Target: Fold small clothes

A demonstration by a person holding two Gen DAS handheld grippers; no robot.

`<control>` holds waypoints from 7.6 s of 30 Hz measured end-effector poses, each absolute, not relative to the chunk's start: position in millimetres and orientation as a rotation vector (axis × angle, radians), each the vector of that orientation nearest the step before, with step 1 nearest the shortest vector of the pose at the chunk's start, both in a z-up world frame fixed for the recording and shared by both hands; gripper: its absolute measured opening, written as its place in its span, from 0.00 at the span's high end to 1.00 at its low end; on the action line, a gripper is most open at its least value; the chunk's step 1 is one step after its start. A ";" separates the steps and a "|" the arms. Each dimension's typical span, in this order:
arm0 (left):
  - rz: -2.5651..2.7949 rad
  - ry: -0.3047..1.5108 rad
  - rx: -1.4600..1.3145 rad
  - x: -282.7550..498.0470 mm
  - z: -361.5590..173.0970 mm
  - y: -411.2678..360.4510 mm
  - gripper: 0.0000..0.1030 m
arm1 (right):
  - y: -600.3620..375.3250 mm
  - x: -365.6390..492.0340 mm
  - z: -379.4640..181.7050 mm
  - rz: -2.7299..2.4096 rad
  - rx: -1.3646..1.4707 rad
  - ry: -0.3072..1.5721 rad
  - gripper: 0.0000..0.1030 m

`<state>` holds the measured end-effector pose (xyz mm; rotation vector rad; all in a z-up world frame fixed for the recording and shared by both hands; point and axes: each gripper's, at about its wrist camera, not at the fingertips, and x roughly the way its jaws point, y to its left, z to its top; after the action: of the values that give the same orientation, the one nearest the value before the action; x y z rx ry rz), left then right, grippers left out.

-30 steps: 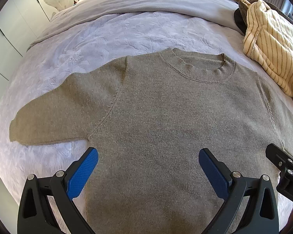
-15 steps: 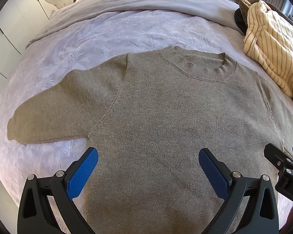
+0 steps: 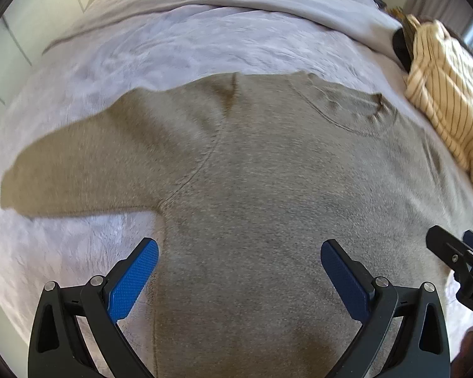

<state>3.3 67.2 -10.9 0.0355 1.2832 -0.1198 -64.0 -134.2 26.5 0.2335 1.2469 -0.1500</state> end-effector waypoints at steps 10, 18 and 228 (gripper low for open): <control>0.071 1.144 -0.197 16.8 -15.4 211.4 0.00 | -49.3 -50.2 12.0 0.095 0.265 1.284 0.00; 0.296 1.056 -0.387 22.3 -52.0 360.0 0.00 | 16.2 -49.5 -2.1 0.225 0.164 1.392 0.00; -0.447 1.339 0.246 -11.4 -51.1 10.2 0.03 | -366.6 -242.1 -46.5 -0.300 1.127 0.950 0.44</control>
<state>-11.4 10.2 -51.1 0.2464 1.3392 -0.4471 -242.1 -366.6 -46.5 1.1268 0.9497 -0.3001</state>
